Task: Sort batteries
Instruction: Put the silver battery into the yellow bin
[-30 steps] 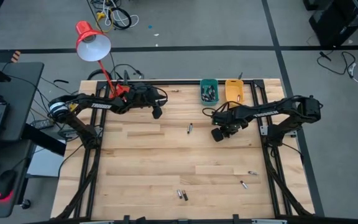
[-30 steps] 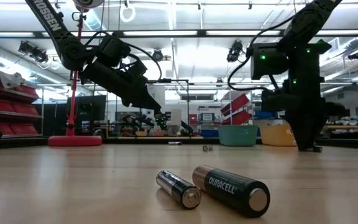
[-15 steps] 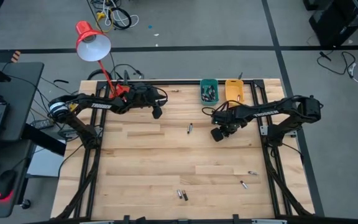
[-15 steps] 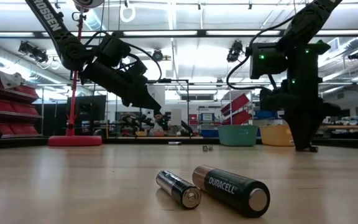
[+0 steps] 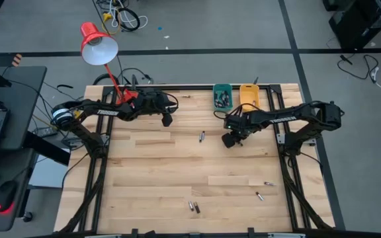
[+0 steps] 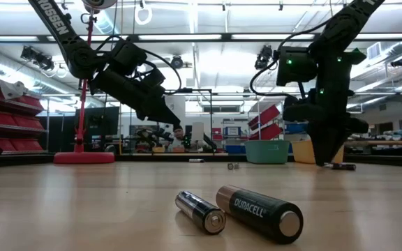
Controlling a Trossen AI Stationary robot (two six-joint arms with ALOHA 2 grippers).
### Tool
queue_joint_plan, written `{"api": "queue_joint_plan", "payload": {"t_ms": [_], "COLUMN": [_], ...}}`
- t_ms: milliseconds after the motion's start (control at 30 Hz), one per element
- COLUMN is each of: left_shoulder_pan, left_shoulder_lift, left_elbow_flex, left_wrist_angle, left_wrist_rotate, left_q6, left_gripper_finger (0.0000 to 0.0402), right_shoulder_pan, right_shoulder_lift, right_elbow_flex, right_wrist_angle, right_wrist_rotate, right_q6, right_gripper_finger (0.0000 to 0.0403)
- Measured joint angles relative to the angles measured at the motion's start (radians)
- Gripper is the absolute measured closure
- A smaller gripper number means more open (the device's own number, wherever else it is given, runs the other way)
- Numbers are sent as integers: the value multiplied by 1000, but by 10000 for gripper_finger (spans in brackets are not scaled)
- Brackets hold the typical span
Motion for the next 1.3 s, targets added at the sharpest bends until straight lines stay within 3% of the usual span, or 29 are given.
{"api": "queue_joint_plan", "payload": {"t_ms": [233, 667, 833, 967, 1200, 1300], "left_shoulder_pan": [0, 0, 0, 0, 0, 0], "left_shoulder_lift": [0, 0, 0, 0, 0, 0], "left_elbow_flex": [0, 0, 0, 0, 0, 0], "left_wrist_angle": [-6, -8, -9, -8, -8, -9], "left_wrist_rotate": [1, 1, 1, 1, 1, 1], "left_q6": [1, 4, 4, 4, 4, 4], "left_gripper_finger": [289, 289, 289, 289, 289, 289], "right_shoulder_pan": [-15, -14, -10, -9, -9, -9], "right_shoulder_lift": [-3, 2, 2, 1, 12, 7], "right_elbow_flex": [3, -1, -1, -25, -46, -30], "right_wrist_angle": [0, -25, -64, -53, -55, -67], "right_wrist_rotate": [21, 9, 15, 35, 63, 80], "right_q6": [-6, 18, 16, 16, 26, 23], "right_gripper_finger": [397, 300, 287, 303, 387, 387]}}
